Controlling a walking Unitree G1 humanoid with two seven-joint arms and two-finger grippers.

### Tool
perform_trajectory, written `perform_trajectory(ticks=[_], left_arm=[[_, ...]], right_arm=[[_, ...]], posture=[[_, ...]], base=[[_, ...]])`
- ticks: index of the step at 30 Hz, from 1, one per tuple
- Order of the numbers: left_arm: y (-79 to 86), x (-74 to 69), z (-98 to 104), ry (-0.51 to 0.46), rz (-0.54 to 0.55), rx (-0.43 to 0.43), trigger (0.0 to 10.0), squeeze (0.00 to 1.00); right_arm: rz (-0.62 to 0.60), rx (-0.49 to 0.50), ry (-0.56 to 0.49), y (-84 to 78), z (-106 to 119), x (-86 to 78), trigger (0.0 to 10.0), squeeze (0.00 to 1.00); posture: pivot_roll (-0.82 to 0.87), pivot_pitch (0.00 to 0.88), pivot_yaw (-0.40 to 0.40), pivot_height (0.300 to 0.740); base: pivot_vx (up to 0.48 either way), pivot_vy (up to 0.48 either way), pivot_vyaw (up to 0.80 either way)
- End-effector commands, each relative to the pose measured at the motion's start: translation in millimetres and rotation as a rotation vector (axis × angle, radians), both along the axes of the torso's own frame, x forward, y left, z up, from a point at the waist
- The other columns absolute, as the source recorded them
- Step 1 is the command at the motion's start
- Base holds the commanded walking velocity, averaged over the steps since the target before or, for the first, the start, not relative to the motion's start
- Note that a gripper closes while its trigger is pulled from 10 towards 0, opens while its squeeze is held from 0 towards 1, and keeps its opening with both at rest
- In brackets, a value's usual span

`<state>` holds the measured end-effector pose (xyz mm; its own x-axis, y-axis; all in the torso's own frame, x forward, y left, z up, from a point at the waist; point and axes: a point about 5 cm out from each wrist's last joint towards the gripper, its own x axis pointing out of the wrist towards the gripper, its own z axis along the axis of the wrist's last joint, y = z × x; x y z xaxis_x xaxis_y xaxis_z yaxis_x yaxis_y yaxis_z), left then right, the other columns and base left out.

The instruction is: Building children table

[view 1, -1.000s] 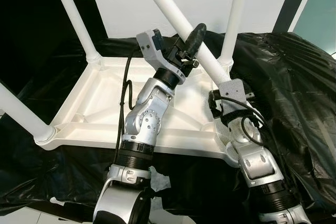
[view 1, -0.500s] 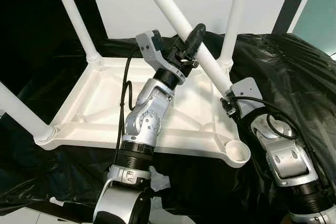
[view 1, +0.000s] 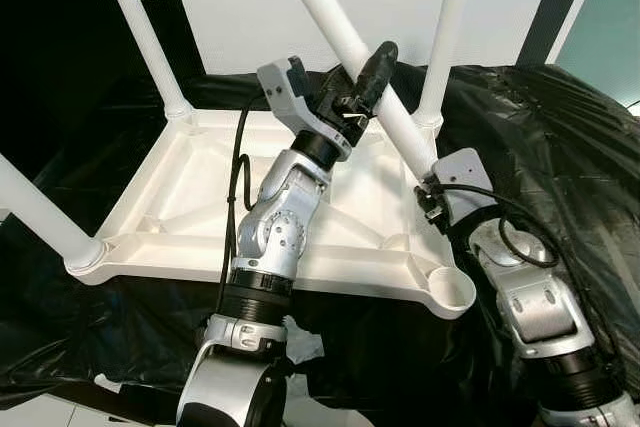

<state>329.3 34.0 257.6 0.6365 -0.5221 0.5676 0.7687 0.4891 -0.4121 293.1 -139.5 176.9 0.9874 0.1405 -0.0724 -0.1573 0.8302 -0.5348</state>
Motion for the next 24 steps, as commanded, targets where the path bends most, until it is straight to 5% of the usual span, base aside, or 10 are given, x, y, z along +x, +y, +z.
perform_trajectory(ticks=[1, 4, 6, 14, 15, 20, 21, 22, 24], left_arm=[[-10.8, -0.3, 2.3, 0.007, -0.012, -0.019, 10.0, 0.0], [-11.2, 0.1, 2.5, 0.008, -0.012, -0.017, 10.0, 0.0], [-12.1, 0.3, 2.8, 0.01, -0.014, -0.013, 10.0, 0.0], [-11.3, -0.2, 2.6, 0.013, -0.016, -0.012, 10.0, 0.0], [-10.4, -1.4, 3.1, 0.005, -0.025, -0.022, 0.0, 0.0], [-9.5, -3.7, 3.8, -0.01, -0.041, -0.032, 0.0, 0.0], [-9.8, -4.1, 3.5, -0.013, -0.044, -0.03, 0.0, 0.0], [-10.2, -4.5, 3.4, -0.017, -0.047, -0.028, 0.0, 0.0], [-10.2, -4.5, 3.4, -0.017, -0.047, -0.028, 0.0, 0.0]], right_arm=[[-0.006, -0.028, -0.043, 5.6, 0.0, -3.0, 0.0, 0.0], [-0.038, -0.093, -0.076, 6.3, -4.2, -4.3, 0.0, 0.0], [-0.104, -0.257, -0.183, 5.4, -12.9, -6.5, 0.0, 0.0], [-0.237, -0.325, -0.295, -5.4, -31.4, -10.2, 0.0, 0.0], [-0.261, -0.308, -0.308, -6.1, -30.5, -10.6, 0.0, 0.0], [-0.291, -0.273, -0.334, -6.3, -25.6, -9.9, 0.0, 0.0], [-0.296, -0.261, -0.338, -6.5, -23.7, -8.7, 4.7, 0.0], [-0.305, -0.248, -0.346, -6.3, -22.8, -7.3, 7.9, 0.0], [-0.305, -0.248, -0.346, -6.3, -22.8, -7.3, 7.9, 0.0]], posture=[[-0.11, 0.0, 0.044, 0.74], [-0.11, 0.0, 0.047, 0.74], [-0.11, 0.0, 0.049, 0.74], [-0.1, 0.0, 0.055, 0.74], [-0.09, 0.0, 0.057, 0.74], [-0.09, 0.0, 0.058, 0.74], [-0.1, 0.0, 0.06, 0.74], [-0.1, 0.0, 0.06, 0.74], [-0.1, 0.0, 0.06, 0.74]], base=[[0.0, 0.0, 0.0], [0.0, 0.0, 0.0], [0.0, 0.0, 0.0], [0.0, 0.0, 0.0], [0.0, 0.0, 0.0], [0.0, 0.0, 0.0], [0.0, 0.0, 0.0], [0.0, 0.0, 0.0], [0.0, 0.0, 0.0]])
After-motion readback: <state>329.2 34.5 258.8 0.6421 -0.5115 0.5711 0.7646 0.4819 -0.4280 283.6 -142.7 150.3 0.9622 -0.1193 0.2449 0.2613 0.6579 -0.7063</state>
